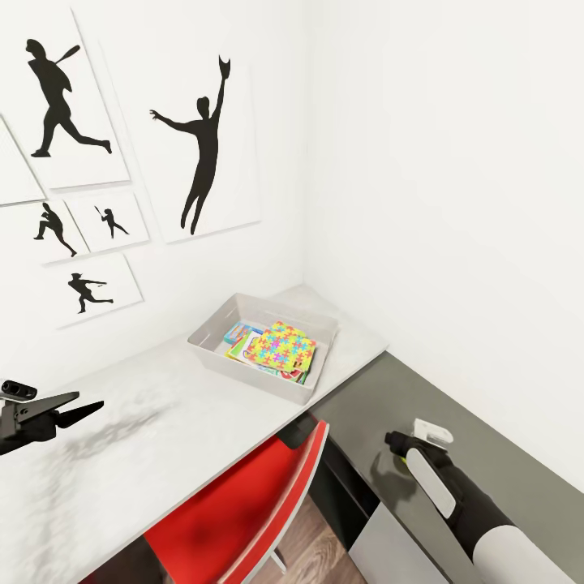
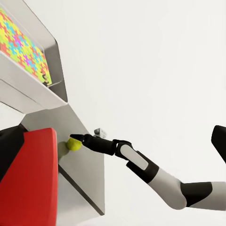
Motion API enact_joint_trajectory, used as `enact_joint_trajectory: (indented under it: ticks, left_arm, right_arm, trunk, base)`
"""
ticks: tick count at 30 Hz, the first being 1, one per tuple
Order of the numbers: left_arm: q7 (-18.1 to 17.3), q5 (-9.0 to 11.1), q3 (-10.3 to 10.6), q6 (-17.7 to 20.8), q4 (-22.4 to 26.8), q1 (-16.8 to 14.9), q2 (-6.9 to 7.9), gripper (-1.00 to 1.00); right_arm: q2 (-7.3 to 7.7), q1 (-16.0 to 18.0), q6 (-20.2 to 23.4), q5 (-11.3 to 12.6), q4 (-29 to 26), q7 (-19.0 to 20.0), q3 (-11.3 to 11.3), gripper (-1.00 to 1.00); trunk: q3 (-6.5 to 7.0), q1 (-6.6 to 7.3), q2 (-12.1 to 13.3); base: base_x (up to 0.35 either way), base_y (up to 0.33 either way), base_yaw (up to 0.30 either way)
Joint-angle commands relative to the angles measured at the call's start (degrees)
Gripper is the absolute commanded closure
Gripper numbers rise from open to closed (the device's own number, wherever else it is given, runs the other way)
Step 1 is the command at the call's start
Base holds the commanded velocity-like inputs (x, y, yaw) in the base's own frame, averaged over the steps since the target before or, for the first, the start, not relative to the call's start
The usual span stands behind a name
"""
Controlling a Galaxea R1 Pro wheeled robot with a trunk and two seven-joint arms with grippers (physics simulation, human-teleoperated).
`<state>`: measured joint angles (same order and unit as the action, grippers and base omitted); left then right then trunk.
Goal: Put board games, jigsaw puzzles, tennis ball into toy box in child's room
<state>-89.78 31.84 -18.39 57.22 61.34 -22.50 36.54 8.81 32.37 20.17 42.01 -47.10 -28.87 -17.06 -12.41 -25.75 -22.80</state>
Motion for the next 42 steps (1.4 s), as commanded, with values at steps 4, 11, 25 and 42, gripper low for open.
enact_joint_trajectory:
  ticks: [4,11,25,42]
  left_arm:
    - [-0.22,-0.01,0.02,0.61,0.01,-0.05,0.02,-1.0]
    - [-0.22,0.0,0.02,0.61,0.01,-0.04,0.02,-1.0]
    - [-0.22,0.06,0.02,0.61,0.01,-0.07,0.02,-1.0]
    - [-0.22,0.75,-0.07,1.26,11.69,0.63,-0.21,-1.0]
  right_arm:
    - [0.03,0.06,0.07,0.42,0.03,-0.48,-0.22,-1.0]
    - [0.02,0.06,0.05,0.29,0.15,-0.42,-0.18,-1.0]
    - [0.17,0.05,0.04,0.21,0.14,-0.31,-0.36,-1.0]
    - [0.22,0.01,0.04,0.32,0.17,-0.31,-0.26,-1.0]
  trunk:
    - [-0.12,-0.04,-0.12]
    - [-0.12,-0.04,-0.12]
    - [-0.13,-0.04,-0.12]
    - [-0.93,-0.04,-0.12]
  base:
    - [0.0,0.0,0.0]
    - [0.0,0.0,0.0]
    - [0.0,0.0,0.0]
    - [0.0,0.0,0.0]
